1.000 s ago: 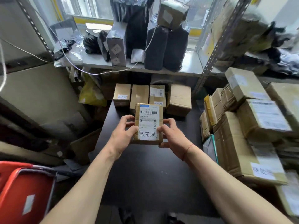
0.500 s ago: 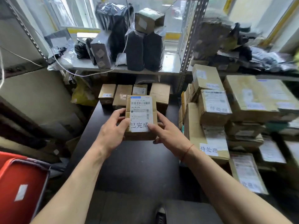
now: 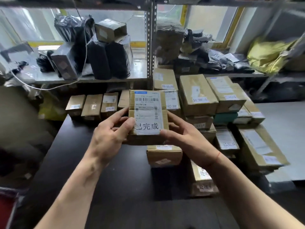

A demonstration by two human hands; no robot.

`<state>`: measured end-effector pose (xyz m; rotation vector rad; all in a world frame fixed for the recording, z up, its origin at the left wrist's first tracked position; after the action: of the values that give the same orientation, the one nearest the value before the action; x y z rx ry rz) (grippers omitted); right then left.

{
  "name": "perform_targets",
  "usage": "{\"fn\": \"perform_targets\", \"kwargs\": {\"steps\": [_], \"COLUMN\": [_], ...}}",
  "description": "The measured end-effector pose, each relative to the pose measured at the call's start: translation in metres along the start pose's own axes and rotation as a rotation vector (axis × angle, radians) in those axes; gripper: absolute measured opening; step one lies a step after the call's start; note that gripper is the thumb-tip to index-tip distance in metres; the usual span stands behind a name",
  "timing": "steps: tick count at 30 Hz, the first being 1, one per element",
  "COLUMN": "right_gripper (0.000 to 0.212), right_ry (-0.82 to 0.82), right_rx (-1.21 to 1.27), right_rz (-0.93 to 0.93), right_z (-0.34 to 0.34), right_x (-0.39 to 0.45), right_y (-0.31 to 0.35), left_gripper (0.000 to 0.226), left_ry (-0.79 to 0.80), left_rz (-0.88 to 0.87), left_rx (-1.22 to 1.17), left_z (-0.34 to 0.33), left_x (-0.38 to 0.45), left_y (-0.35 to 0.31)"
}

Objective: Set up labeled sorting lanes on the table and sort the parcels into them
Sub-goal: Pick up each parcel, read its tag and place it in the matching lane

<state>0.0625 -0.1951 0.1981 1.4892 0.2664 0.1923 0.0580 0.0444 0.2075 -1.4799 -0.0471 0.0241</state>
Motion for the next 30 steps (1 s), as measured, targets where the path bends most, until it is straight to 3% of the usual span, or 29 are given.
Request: {"fn": "perform_targets", "kwargs": {"steps": [4, 11, 23, 30], "right_gripper": [0.082, 0.077, 0.079, 0.074], "right_ry": [-0.015, -0.029, -0.134, -0.047], "right_rx": [0.006, -0.019, 0.009, -0.104], "right_rz": [0.024, 0.038, -0.104, -0.199], "right_z": [0.069, 0.181, 0.283, 0.332], "right_x": [-0.028, -0.078, -0.127, -0.123], "right_y": [-0.012, -0.027, -0.046, -0.057], "left_gripper": [0.055, 0.053, 0.066, 0.029], "left_ry": [0.000, -0.028, 0.154, 0.251], "left_rz": [0.003, 0.051, 0.041, 0.103], "left_rx": [-0.015, -0.086, 0.010, 0.100], "left_z": [-0.072, -0.196, -0.305, -0.369], "left_x": [-0.017, -0.048, -0.041, -0.018], "left_y": [-0.011, -0.014, -0.003, 0.021]}}
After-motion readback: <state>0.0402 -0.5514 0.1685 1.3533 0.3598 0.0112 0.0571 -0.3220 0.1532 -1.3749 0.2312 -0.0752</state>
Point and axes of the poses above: each hand's wrist, its own x-axis towards the middle knuckle, its own z-axis out of the back of the hand, y = z × x, the point moved 3 cm from there along x, towards the middle knuckle, and after that the axes turned 4 degrees about -y, right-handed, at the moved point
